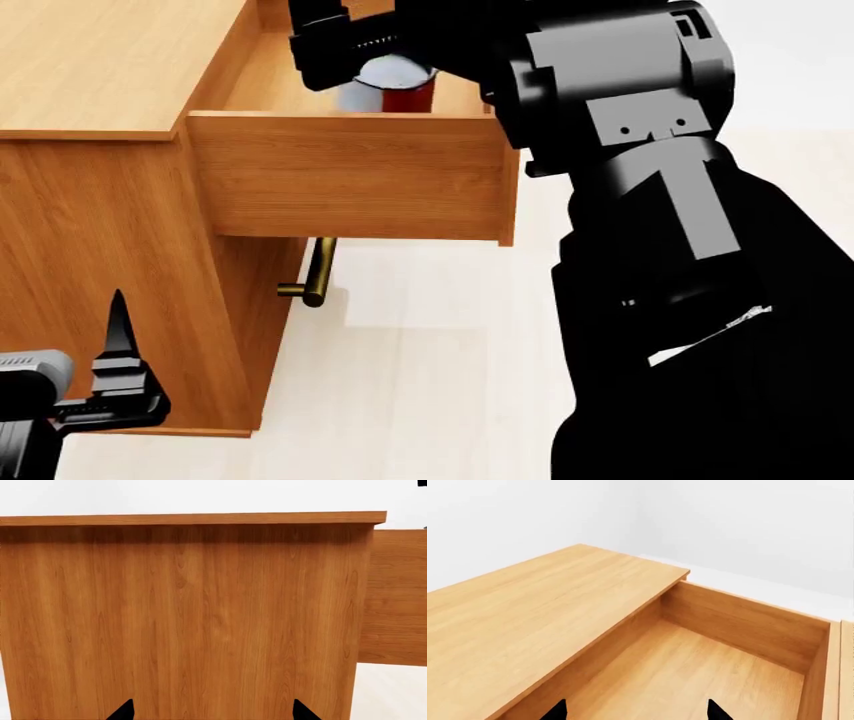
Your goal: Put the ketchup in the top drawer of the cabinet.
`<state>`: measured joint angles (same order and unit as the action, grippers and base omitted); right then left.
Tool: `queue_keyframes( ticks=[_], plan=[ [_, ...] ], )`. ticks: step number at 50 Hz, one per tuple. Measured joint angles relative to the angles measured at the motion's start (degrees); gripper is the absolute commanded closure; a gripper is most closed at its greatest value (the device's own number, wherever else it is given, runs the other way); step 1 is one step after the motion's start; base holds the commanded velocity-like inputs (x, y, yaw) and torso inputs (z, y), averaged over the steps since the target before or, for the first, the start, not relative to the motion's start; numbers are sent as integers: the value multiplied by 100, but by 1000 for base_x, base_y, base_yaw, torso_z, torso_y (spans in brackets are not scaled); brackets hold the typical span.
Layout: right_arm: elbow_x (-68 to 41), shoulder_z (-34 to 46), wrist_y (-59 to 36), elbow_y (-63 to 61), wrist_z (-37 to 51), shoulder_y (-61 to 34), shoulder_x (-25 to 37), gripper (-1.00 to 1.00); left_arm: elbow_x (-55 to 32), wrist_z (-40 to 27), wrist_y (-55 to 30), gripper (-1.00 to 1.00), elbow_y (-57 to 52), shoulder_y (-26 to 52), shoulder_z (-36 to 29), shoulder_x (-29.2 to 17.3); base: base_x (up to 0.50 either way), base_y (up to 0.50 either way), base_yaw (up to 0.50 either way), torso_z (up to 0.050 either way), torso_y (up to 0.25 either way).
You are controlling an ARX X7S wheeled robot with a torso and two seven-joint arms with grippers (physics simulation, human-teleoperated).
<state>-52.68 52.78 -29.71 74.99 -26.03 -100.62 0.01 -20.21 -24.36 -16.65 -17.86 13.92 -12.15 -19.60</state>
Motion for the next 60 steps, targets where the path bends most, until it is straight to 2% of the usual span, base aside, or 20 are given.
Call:
queue_keyframes(
  ticks=[21,33,47,60],
  plan=[
    [-81,108,311,1,24,-129,0,-100,-25,-21,29,-100,3,-7,-8,-27,0,0,0,0,0],
    [369,-765,1569,0,257,-369,0,-100,-43,-42,0,-100,-41,5,-27,-45,0,0,0,0,0],
    [315,-1292,3262,-2,352,-565,-1,-100,-51,-66,-7,-100,-84,1,-55,-59,0,0,0,0,0],
    [1312,-2480,3658,-7,357,-775,64,-100,-65,-73,27,-100,-72,-11,-55,-78,0,0,0,0,0]
  ],
)
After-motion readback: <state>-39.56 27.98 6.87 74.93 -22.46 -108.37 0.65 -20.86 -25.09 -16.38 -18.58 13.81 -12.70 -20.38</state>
